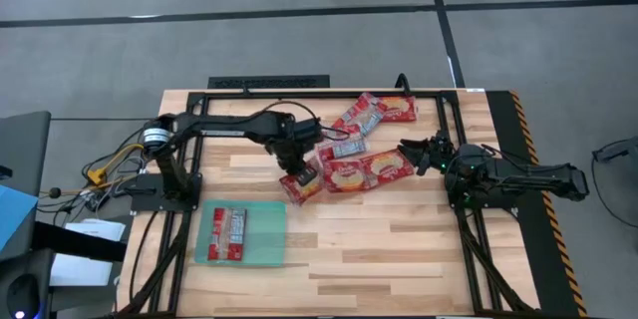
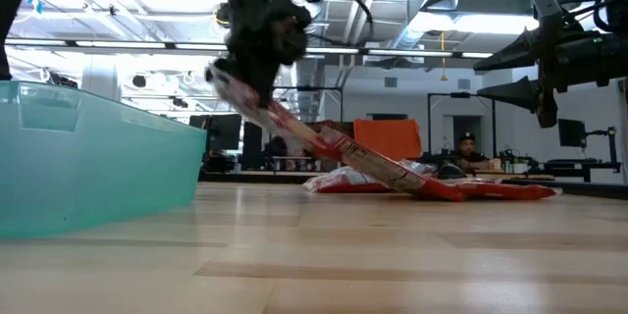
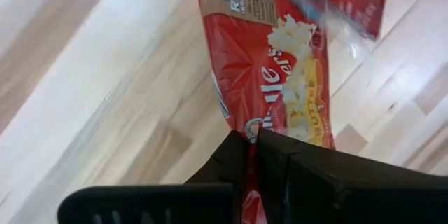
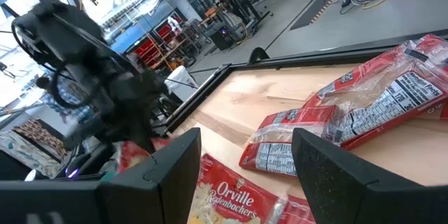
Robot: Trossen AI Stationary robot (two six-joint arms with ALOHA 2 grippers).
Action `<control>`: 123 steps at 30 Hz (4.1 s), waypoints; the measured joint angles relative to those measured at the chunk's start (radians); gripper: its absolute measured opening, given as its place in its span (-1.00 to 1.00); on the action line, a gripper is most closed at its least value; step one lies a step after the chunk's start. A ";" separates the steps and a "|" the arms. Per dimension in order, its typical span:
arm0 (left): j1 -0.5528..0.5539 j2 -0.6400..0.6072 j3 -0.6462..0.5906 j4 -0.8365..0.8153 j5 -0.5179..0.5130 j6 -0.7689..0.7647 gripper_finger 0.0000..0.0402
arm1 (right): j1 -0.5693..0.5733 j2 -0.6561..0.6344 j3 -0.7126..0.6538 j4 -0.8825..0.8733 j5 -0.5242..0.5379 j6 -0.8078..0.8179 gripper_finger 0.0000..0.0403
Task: Sort popcorn bags into baskets
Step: Put the red popcorn pack into the green bin
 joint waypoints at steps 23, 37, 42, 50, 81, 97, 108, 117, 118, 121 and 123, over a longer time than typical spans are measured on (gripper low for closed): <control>-0.607 -0.349 -0.126 -0.424 -0.420 -1.041 -1.00 | 0.000 0.013 0.000 0.000 -0.003 0.000 0.24; -0.784 -0.235 -0.125 -0.371 -0.455 -1.308 -1.00 | -0.001 0.013 0.000 0.000 -0.006 0.000 0.24; -0.793 -0.176 -0.125 -0.313 -0.438 -1.314 -1.00 | -0.001 0.013 0.000 0.000 -0.009 0.000 0.24; -0.793 -0.147 -0.125 -0.314 -0.445 -1.344 -1.00 | -0.001 0.013 0.000 0.000 -0.009 -0.001 0.24; -0.794 -0.073 -0.125 -0.222 -0.458 -1.424 -1.00 | -0.001 0.014 0.000 0.000 -0.008 -0.043 0.24; -0.795 -0.141 -0.350 0.084 -0.451 -1.437 -1.00 | -0.002 0.013 0.000 0.000 -0.008 -0.045 0.24; -0.784 -0.177 -0.427 0.172 -0.473 -1.464 -0.78 | -0.002 0.013 0.000 0.000 -0.008 -0.044 0.24; -0.731 -0.187 -0.427 0.217 -0.388 -1.403 -0.20 | -0.002 0.013 0.000 0.000 -0.008 -0.053 0.24; -0.720 -0.194 -0.427 0.210 -0.377 -1.384 -0.14 | -0.002 0.013 0.000 0.000 -0.008 -0.053 0.24; -0.692 -0.236 -0.427 0.152 -0.358 -1.352 0.02 | -0.002 0.013 0.000 0.000 -0.008 -0.053 0.24; -0.673 -0.277 -0.427 0.112 -0.348 -1.334 0.10 | -0.002 0.013 0.000 0.000 -0.008 -0.054 0.24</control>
